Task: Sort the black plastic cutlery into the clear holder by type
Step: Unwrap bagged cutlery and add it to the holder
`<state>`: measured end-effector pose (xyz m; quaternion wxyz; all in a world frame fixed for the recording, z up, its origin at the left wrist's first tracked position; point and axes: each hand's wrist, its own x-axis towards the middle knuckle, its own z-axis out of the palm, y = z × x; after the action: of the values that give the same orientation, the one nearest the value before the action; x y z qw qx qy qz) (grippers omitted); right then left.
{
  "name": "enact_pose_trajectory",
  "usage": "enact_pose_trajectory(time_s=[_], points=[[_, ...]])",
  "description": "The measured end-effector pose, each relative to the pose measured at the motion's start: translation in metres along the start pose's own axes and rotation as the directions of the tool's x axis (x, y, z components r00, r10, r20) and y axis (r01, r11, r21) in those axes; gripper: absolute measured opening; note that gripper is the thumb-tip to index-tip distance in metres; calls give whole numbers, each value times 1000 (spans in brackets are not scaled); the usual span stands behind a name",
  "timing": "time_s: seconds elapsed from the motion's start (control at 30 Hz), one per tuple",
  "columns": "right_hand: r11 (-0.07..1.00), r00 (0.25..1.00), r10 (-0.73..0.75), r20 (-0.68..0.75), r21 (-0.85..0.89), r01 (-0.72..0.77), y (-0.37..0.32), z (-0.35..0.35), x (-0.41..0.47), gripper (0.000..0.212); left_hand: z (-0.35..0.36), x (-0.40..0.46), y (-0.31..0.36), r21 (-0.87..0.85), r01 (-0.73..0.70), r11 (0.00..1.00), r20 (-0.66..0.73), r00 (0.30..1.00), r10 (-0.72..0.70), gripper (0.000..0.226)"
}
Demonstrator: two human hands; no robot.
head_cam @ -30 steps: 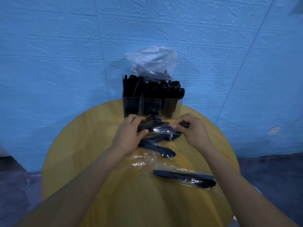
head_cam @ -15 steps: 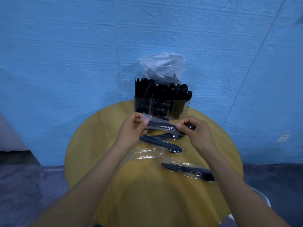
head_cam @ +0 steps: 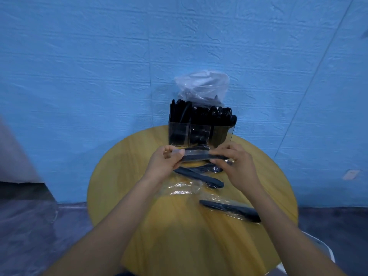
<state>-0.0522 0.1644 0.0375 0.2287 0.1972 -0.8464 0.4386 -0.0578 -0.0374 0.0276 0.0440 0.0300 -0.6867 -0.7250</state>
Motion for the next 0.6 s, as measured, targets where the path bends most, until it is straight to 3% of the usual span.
enact_pose_trajectory(time_s=[0.13,0.33,0.6], points=[[997,1000,-1,24,84,-1,1,-1,-3,30,0,0,2,67,22,998,43,999,-25,7],[982,997,72,40,170,-78,11,1,-12,29,-3,0,0,132,-38,991,-25,999,41,9],[959,993,104,63,260,-117,13,6,-15,26,-4,1,-5,283,-109,953,-13,993,118,21]])
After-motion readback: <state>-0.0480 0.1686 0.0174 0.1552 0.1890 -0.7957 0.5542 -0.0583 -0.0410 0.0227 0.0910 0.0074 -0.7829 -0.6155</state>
